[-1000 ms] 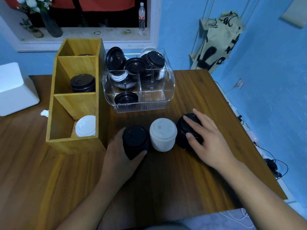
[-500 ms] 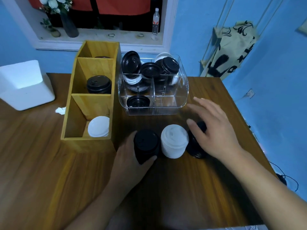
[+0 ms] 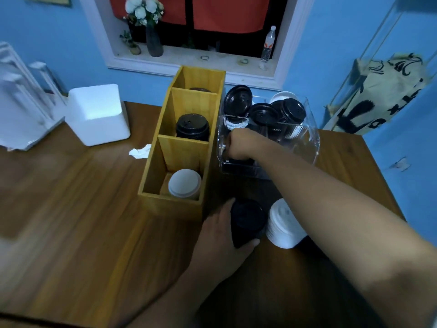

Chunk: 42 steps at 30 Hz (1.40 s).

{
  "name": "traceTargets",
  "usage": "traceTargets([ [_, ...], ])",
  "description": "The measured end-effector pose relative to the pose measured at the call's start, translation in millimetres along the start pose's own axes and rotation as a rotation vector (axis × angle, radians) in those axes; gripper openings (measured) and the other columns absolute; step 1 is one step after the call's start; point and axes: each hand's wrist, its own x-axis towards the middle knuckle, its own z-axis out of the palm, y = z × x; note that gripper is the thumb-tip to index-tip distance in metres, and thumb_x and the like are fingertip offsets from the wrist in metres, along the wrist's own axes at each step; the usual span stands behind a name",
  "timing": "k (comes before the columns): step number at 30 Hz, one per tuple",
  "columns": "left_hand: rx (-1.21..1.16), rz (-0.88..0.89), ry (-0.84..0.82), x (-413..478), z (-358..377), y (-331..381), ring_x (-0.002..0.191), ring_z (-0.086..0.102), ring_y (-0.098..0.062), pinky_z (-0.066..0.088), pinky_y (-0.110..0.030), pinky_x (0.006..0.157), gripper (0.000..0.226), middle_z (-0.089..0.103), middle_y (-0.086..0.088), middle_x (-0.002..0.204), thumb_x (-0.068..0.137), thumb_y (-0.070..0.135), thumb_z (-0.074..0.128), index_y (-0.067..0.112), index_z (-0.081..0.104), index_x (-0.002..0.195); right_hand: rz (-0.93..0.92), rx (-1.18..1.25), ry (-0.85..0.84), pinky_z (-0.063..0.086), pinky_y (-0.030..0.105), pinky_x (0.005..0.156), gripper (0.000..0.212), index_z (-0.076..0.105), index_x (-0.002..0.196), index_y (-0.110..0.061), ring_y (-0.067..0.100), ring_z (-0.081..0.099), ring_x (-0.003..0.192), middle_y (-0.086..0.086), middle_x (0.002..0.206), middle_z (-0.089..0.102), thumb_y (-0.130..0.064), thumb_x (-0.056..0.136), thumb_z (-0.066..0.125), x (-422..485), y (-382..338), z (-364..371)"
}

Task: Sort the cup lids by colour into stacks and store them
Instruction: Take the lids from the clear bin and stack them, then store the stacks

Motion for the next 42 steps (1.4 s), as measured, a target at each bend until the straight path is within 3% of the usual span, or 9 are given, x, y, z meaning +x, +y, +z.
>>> traceTargets([
  [4,-0.008,0.027,0.003,1.0,-0.8,-1.4,0.140,0.028,-0.002,0.028,-0.024,0.115,0.102,0.031,0.017,0.156,0.079,0.065,0.072,0.036,0.012,0.157,0.027,-0.049,-0.063,0.046,0.031,0.061,0.019,0.065,0.106,-0.011,0.021,0.061,0.080,0.006,0.093,0.062,-0.024,0.092,0.066,12.4,1.6,10.1],
  [7,-0.011,0.033,0.013,0.2,-0.1,-2.2,0.138,0.027,-0.001,0.025,-0.021,0.113,0.102,0.032,0.016,0.155,0.079,0.065,0.072,0.036,0.014,0.157,0.053,-0.059,0.016,0.041,0.029,0.053,0.008,0.063,0.093,-0.013,0.019,0.059,0.071,0.006,0.088,0.062,-0.020,0.089,0.066,11.8,4.2,16.1],
  [12,-0.015,0.025,0.022,2.2,1.1,-3.5,0.137,0.030,-0.001,0.024,-0.019,0.110,0.102,0.035,0.015,0.153,0.077,0.065,0.073,0.036,0.017,0.156,0.038,0.047,0.205,0.049,0.032,0.063,0.017,0.063,0.085,-0.012,0.020,0.061,0.074,0.003,0.079,0.061,-0.028,0.089,0.068,-23.4,-2.4,-7.7],
  [16,-0.005,0.014,0.017,1.6,1.7,-4.1,0.137,0.029,0.000,0.021,-0.016,0.109,0.104,0.034,0.017,0.155,0.076,0.065,0.075,0.038,0.015,0.156,-0.060,0.523,0.366,0.055,0.028,0.062,0.022,0.066,0.073,-0.014,0.010,0.066,0.061,0.000,0.066,0.069,-0.023,0.093,0.068,-101.7,13.3,-19.7],
  [24,0.000,0.036,0.026,4.5,-1.7,-2.5,0.125,0.034,0.007,0.037,-0.029,0.108,0.102,0.046,0.011,0.148,0.073,0.057,0.082,0.027,0.028,0.154,0.075,1.496,0.246,0.059,0.029,0.065,0.019,0.070,0.091,-0.001,0.029,0.073,0.075,0.027,0.084,0.071,-0.020,0.088,0.068,-253.3,50.9,65.8],
  [30,0.000,0.021,0.006,2.4,-1.1,1.0,0.139,0.041,-0.015,0.036,-0.030,0.112,0.101,0.043,0.007,0.153,0.073,0.052,0.084,0.028,0.028,0.153,0.178,1.894,0.185,0.060,0.031,0.062,0.059,0.068,0.094,0.001,0.033,0.073,0.075,0.030,0.093,0.069,-0.038,0.059,0.097,-310.0,76.3,134.3],
  [35,-0.021,0.039,0.032,1.9,1.3,1.9,0.113,0.040,0.009,0.025,0.008,0.088,0.085,0.046,0.017,0.123,0.074,0.035,0.089,0.017,0.044,0.144,0.325,1.954,0.184,0.062,0.032,0.065,0.066,0.062,0.094,0.001,0.036,0.075,0.083,0.030,0.096,0.070,-0.038,0.055,0.099,-341.0,88.9,165.6],
  [39,-0.018,0.046,0.044,2.3,3.6,2.8,0.111,0.039,0.012,0.029,0.001,0.087,0.079,0.047,0.019,0.123,0.075,0.037,0.088,0.021,0.046,0.140,0.435,1.781,0.164,0.062,0.033,0.068,0.031,0.057,0.088,0.000,0.040,0.074,0.092,0.023,0.088,0.070,-0.023,0.080,0.076,-350.6,90.5,165.4],
  [42,-0.018,0.054,0.056,2.6,2.5,5.4,0.115,0.044,0.004,0.040,-0.018,0.096,0.079,0.055,0.010,0.129,0.074,0.038,0.088,0.021,0.047,0.139,0.464,1.500,0.051,0.063,0.036,0.072,0.021,0.067,0.090,0.005,0.032,0.076,0.084,0.020,0.086,0.074,-0.016,0.090,0.068,-353.6,91.5,163.0],
])
